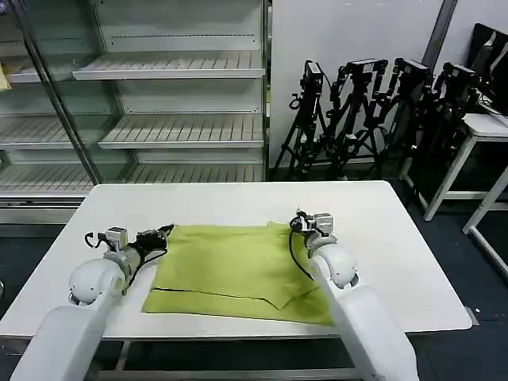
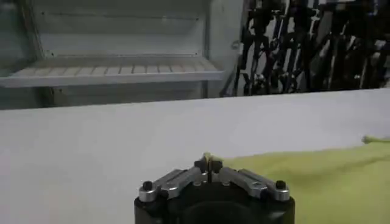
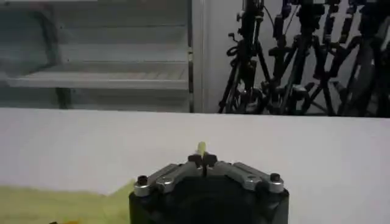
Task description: Fold and organize the clothes.
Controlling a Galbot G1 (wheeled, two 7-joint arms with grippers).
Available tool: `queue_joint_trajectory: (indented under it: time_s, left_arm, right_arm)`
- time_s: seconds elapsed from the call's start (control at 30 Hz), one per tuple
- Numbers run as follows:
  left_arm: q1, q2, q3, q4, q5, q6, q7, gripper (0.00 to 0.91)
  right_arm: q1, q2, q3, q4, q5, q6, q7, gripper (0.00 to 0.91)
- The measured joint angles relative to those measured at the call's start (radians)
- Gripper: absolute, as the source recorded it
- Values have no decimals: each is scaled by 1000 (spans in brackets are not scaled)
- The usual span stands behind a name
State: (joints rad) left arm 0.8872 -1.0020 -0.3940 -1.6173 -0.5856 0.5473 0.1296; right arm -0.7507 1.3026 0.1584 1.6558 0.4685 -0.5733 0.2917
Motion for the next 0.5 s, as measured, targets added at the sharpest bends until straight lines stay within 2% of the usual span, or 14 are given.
queue_joint_trajectory:
  time_s: [0.5]
  left_arm:
    - [163, 10, -92, -149, -21, -5, -3, 20]
  right_arm:
    - [-192, -66, 28, 237, -1, -3, 15, 0]
